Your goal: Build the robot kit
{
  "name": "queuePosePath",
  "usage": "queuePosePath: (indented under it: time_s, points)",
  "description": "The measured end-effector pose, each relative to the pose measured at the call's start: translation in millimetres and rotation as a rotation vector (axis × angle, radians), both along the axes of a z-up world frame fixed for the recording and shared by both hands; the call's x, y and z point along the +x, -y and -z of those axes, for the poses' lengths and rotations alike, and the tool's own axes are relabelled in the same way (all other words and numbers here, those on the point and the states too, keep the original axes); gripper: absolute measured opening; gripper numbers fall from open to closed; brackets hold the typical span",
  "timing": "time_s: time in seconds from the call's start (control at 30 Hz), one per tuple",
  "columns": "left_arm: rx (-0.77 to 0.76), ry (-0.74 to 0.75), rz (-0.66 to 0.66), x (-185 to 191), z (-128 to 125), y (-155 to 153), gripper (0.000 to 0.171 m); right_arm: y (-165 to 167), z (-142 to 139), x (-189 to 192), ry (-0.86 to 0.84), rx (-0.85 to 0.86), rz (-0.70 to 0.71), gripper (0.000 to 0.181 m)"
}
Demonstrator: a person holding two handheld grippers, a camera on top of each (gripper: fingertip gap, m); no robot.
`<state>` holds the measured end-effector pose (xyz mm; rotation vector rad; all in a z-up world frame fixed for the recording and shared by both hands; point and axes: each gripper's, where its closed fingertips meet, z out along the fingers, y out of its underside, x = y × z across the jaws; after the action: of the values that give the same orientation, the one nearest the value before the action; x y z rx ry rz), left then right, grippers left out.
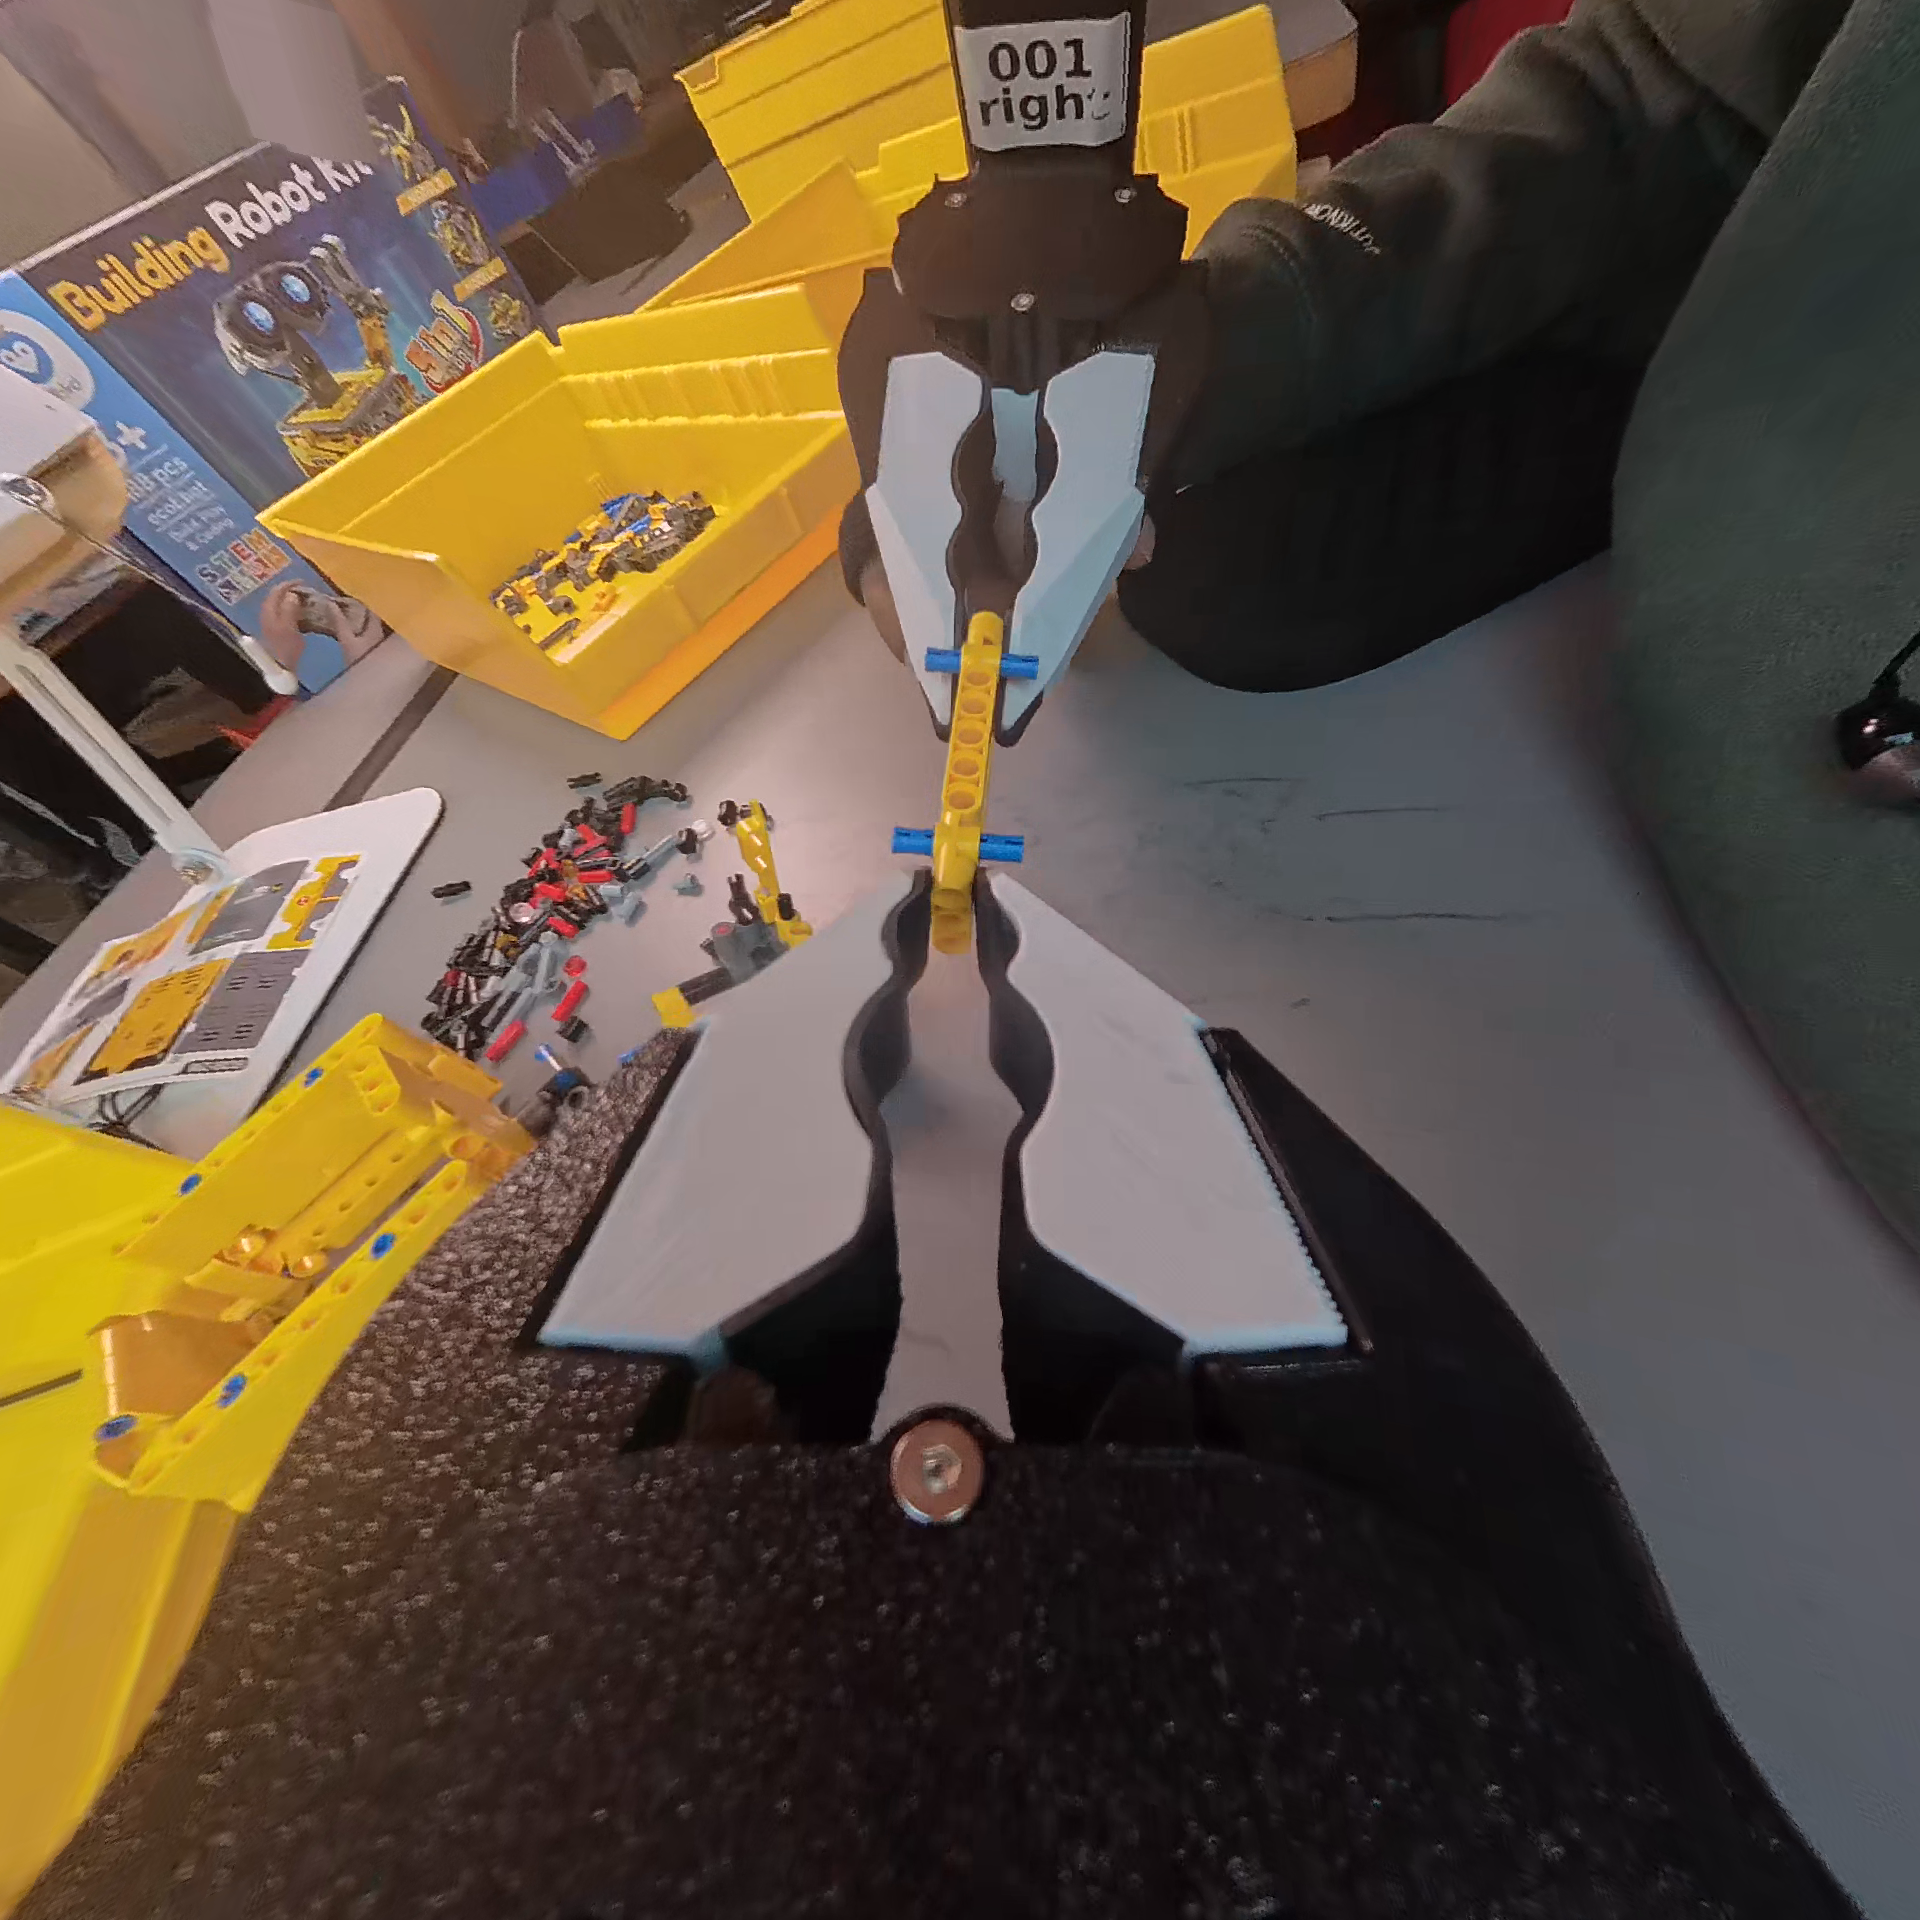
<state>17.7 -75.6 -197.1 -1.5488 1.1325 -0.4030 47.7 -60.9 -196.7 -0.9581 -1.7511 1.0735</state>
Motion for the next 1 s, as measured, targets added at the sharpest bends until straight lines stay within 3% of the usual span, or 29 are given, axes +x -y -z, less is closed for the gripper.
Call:
queuePosePath:
  time_s: [0.17,0.53,0.63,1.0]
  points:
    - [-0.220,-0.026,0.059,2.1,21.7,10.6,0.007,5.1,29.8,3.6,0.172,-0.020,-0.038,0.013]
    - [-0.086,-0.377,-0.013,-7.7,63.4,4.4,0.007,-6.4,69.4,12.3,0.372,0.173,0.011,0.013]
    - [-0.074,-0.402,0.003,-5.8,66.9,7.6,0.007,-9.8,67.6,15.2,0.383,0.165,0.021,0.016]
    - [-0.198,-0.274,0.096,-1.4,55.9,25.6,0.020,-33.8,42.6,20.5,0.317,0.072,0.121,0.022]
